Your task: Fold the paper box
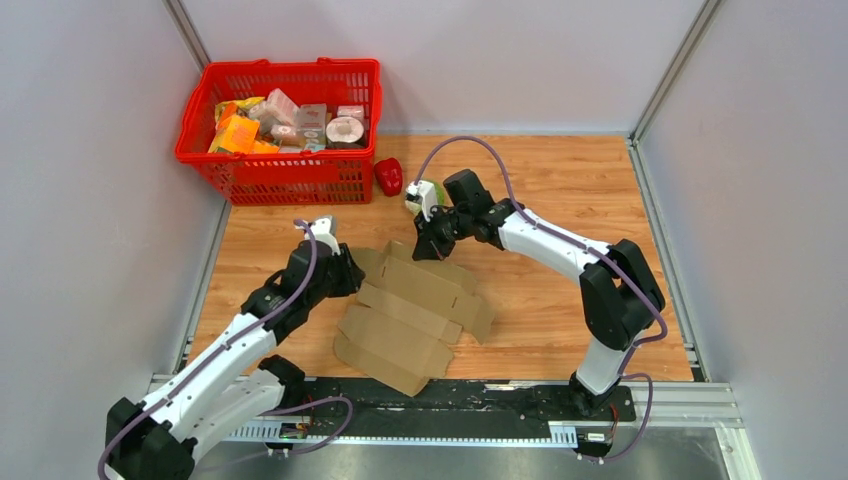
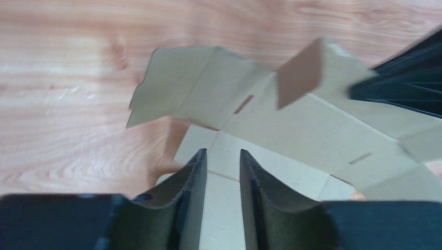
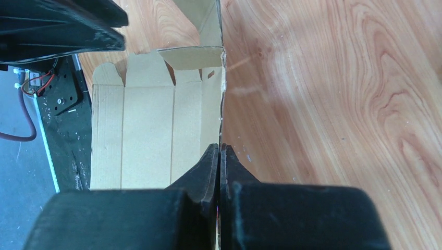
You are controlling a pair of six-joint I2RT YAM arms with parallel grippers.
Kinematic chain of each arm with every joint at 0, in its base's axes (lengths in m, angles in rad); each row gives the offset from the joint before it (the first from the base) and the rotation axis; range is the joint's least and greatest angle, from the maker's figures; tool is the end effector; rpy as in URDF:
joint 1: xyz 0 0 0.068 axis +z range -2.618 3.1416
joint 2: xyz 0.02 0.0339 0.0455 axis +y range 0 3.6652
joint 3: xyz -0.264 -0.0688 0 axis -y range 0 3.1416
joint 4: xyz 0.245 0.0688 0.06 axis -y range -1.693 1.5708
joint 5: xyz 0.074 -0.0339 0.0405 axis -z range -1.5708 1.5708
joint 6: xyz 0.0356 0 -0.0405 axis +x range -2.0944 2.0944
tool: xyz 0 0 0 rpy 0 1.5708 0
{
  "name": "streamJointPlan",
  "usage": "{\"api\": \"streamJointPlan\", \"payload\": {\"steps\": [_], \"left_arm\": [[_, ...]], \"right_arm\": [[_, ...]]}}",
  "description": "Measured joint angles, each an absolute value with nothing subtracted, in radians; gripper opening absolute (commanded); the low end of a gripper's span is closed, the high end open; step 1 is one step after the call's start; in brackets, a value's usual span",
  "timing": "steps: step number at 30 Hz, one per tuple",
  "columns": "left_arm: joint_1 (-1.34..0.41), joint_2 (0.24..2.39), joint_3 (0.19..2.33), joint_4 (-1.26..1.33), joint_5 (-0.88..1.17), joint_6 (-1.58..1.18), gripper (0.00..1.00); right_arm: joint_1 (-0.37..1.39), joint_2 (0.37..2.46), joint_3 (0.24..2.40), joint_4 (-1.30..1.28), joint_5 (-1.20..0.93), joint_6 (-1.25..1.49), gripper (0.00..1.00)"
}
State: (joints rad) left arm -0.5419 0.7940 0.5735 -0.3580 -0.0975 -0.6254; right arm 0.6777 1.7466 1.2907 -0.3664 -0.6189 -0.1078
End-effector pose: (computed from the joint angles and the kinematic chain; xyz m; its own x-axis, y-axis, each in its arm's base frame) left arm 0.1549 -0.0892 0.2469 -0.6394 -0.2951 -0.7100 0.0853 0.8904 -0.4470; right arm 0.2851 0.2560 0.2440 -0.4794 -0.4984 -0.7223 -0.8749 0.3353 0.3494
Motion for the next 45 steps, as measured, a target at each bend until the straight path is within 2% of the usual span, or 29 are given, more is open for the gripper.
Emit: {"api": "streamJointPlan", "payload": {"steps": [1, 2, 7, 12, 25, 30, 37, 45], "left_arm": [[-0.542, 0.804, 0.569, -0.374, -0.114, -0.631, 0.21], [-0.542, 0.826, 0.568, -0.390, -0.134, -0.631, 0.18], [-0.542, 0.995, 0.583, -0.435, -0.194, -0.631, 0.13], [-0.542, 1.112, 0.588, -0.445, -0.218, -0.631, 0.13], [-0.542, 1.245, 0.588, -0.347, -0.250, -0.614, 0.15], [-0.542, 1.233, 0.580, -0.316, -0.230, -0.614, 0.14], [-0.550, 1.114, 0.505, -0.195, -0.095, -0.645, 0.13], [-0.581, 1.190, 0.500, -0.066, -0.019, -0.703, 0.12]], "right_arm": [[0.677, 1.747, 1.295, -0.369, -0.619, -0.111, 0.00], [0.677, 1.747, 1.297, -0.370, -0.618, -0.113, 0.00], [0.677, 1.747, 1.299, -0.377, -0.620, -0.114, 0.00], [0.677, 1.745, 1.299, -0.377, -0.620, -0.113, 0.00], [0.677, 1.720, 1.299, -0.377, -0.631, -0.105, 0.00], [0.677, 1.716, 1.297, -0.377, -0.636, -0.102, 0.00], [0.677, 1.715, 1.296, -0.372, -0.638, -0.094, 0.00], [0.687, 1.715, 1.292, -0.357, -0.637, -0.078, 0.00]]}}
